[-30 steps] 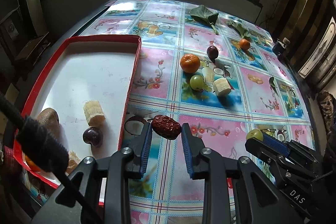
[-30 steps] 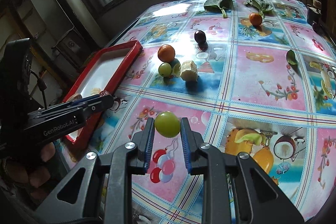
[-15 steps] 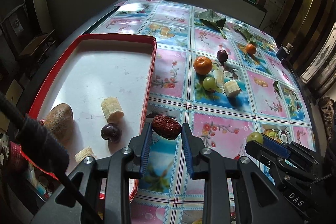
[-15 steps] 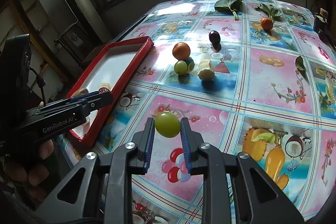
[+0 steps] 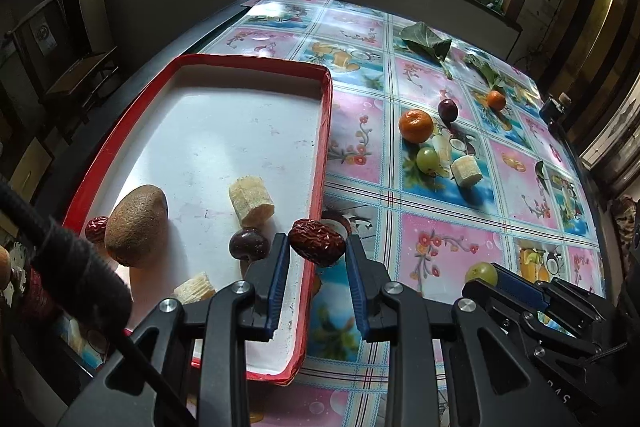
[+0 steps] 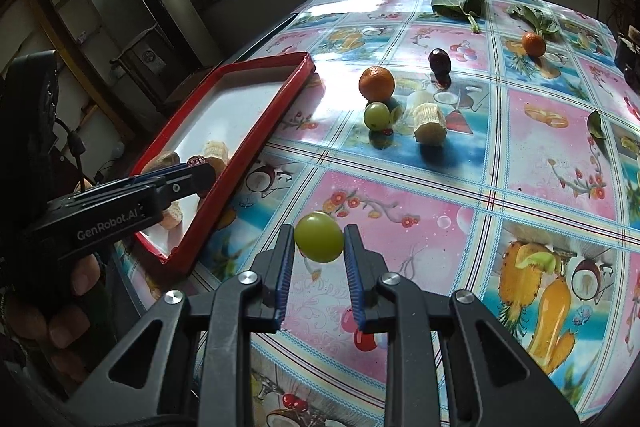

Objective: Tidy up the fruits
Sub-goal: 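Carry the date into the tray with the left tool while the right tool places the grape there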

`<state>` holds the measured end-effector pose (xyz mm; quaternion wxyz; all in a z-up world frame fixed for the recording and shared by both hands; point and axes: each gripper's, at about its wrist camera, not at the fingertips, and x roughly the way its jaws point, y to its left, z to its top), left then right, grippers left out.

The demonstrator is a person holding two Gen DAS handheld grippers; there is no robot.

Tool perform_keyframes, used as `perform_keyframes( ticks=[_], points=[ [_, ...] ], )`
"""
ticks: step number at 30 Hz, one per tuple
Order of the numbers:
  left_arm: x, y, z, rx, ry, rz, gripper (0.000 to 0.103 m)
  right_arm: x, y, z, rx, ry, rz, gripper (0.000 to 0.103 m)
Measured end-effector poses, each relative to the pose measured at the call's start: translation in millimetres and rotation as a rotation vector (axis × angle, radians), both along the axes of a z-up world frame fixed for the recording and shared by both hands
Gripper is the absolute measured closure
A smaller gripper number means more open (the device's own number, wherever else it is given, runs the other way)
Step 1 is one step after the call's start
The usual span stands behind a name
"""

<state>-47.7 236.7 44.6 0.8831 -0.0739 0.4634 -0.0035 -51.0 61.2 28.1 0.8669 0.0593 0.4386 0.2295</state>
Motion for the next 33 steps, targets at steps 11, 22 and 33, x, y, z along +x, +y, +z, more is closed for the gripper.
perform_keyframes(
  ticks=[11,22,33],
  points=[
    [-2,13,-3,-0.010,0.002,0.013,0.075,2,15,-5,-0.016,0.017,0.025,0.076],
    [2,49,-1,-0.038,-0.001,0.086,0.075,11,37,-4,-0.029,0.014,0.064,0.076],
    [19,106,3,-0.032,-0.009,0.220,0.075,39,92,11,-0.027,-0.030,0.163,0.076]
  ],
)
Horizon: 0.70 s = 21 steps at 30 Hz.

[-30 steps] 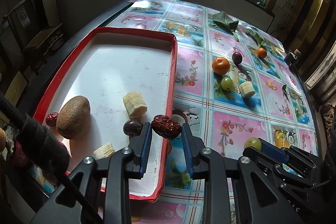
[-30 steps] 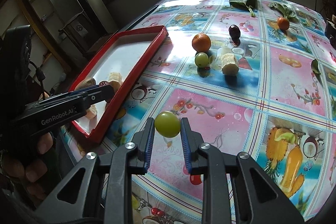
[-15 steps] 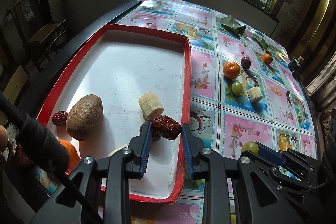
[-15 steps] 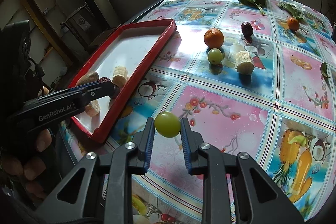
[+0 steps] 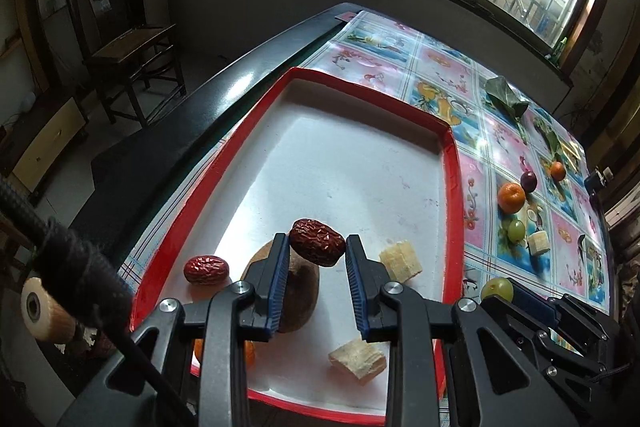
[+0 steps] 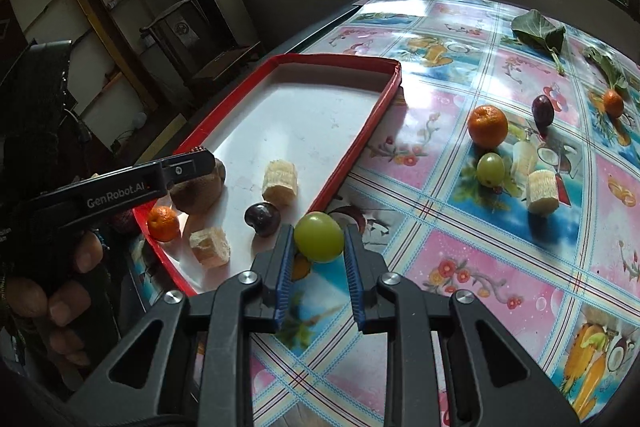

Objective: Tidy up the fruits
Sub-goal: 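Carry the date into the tray with the left tool while the right tool places the grape there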

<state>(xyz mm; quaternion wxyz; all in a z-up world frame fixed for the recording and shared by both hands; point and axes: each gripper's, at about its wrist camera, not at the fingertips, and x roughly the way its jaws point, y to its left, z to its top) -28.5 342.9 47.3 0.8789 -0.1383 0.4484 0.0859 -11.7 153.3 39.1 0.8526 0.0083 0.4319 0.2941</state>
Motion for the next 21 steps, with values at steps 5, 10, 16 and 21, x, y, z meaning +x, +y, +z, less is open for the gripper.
perform_keyframes(
  ticks=[5,10,16,21],
  points=[
    [15,17,-4,-0.014,0.013,0.039,0.075,28,28,3,0.000,-0.007,0.031,0.076],
    [26,25,-10,-0.017,0.027,0.054,0.075,56,52,-1,-0.013,0.011,0.045,0.076],
    [35,30,-23,-0.024,0.063,0.066,0.075,75,73,-15,-0.047,0.036,0.070,0.076],
    [38,31,-31,-0.018,0.087,0.073,0.075,84,79,-29,-0.068,0.067,0.075,0.076]
  ],
)
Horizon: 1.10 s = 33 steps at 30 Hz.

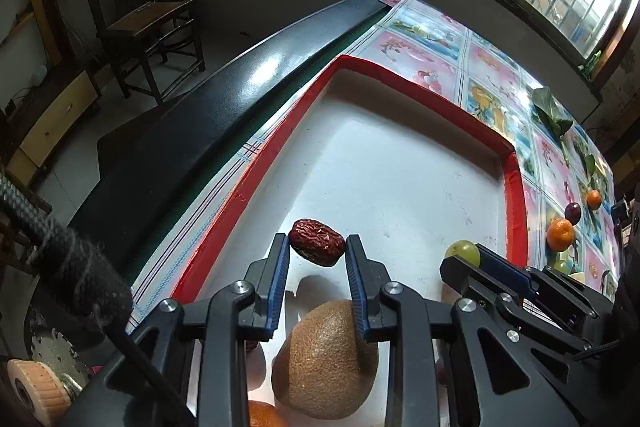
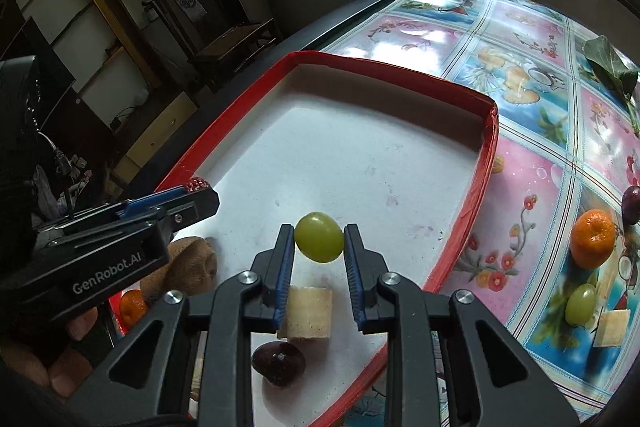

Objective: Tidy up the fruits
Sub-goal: 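Carry the date into the tray with the left tool while the right tool places the grape there, then move both open tools back toward the remaining fruits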

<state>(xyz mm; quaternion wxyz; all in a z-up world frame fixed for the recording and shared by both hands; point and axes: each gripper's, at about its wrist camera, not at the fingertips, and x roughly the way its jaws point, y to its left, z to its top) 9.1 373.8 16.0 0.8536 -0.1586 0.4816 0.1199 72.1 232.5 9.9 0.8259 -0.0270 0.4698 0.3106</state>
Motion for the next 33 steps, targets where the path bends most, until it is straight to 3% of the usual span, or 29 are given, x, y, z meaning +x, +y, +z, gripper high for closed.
perform_keyframes(
  ticks=[13,17,20,23,33],
  points=[
    [2,-4,-5,0.014,0.028,-0.004,0.073,-1,2,-8,-0.018,0.004,0.000,0.075],
    [-3,-5,0,0.002,0.017,-0.003,0.064,-6,-2,-2,-0.011,-0.018,-0.007,0.061],
    [-7,-10,7,0.025,0.002,-0.003,0.061,-12,-8,6,0.010,-0.034,-0.011,0.060],
    [-12,-13,15,0.028,-0.012,-0.002,0.052,-18,-18,15,0.030,-0.046,-0.026,0.059],
    [-20,-33,29,0.069,-0.038,-0.018,0.050,-45,-84,25,0.108,-0.044,-0.143,0.054]
  ],
)
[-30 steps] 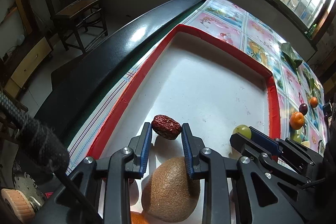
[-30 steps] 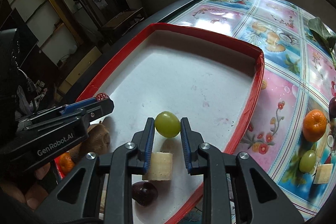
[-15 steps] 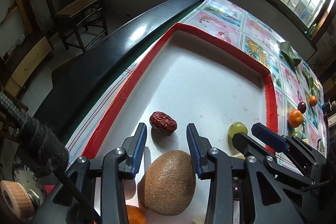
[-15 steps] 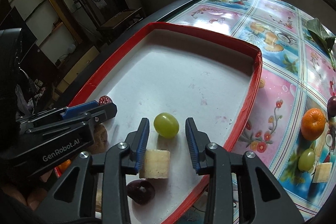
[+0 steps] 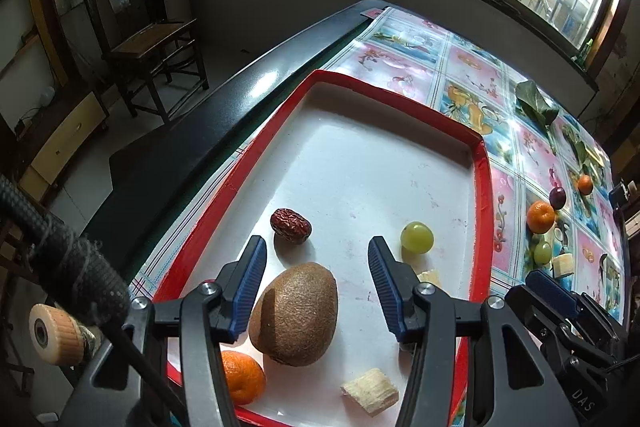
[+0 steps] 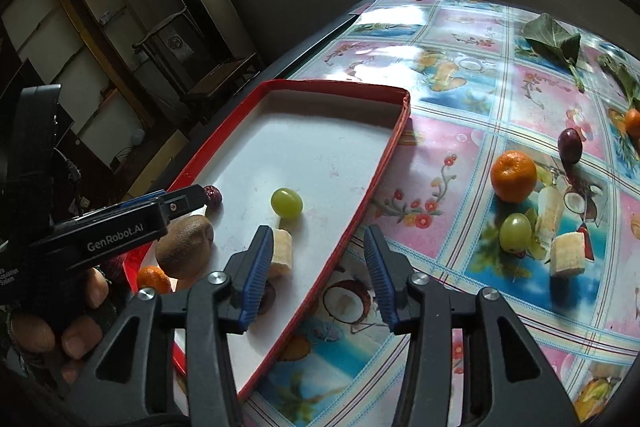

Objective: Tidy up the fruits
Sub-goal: 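Move both open tools back toward the remaining fruits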

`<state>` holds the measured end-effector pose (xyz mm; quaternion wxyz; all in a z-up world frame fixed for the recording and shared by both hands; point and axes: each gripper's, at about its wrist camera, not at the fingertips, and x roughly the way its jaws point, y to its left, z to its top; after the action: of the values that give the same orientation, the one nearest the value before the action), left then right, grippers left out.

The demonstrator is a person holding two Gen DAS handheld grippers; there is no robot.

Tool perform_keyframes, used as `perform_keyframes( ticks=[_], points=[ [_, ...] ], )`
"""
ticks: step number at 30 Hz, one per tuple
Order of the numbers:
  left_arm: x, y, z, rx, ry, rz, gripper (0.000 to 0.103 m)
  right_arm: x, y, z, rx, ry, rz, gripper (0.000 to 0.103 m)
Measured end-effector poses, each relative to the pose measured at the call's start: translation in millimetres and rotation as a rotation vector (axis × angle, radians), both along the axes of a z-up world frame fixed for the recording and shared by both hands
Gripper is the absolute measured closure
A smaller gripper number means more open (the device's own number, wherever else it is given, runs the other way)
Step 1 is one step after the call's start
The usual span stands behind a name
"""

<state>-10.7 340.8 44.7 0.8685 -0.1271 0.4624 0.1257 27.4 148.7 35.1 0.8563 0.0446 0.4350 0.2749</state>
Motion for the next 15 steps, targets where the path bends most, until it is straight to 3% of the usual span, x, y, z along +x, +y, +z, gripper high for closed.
perform_keyframes(
  ticks=[15],
  points=[
    [-13,-57,12,-0.025,-0.020,-0.127,0.043,-40,-109,-15,0.024,0.038,-0.213,0.052]
  ],
)
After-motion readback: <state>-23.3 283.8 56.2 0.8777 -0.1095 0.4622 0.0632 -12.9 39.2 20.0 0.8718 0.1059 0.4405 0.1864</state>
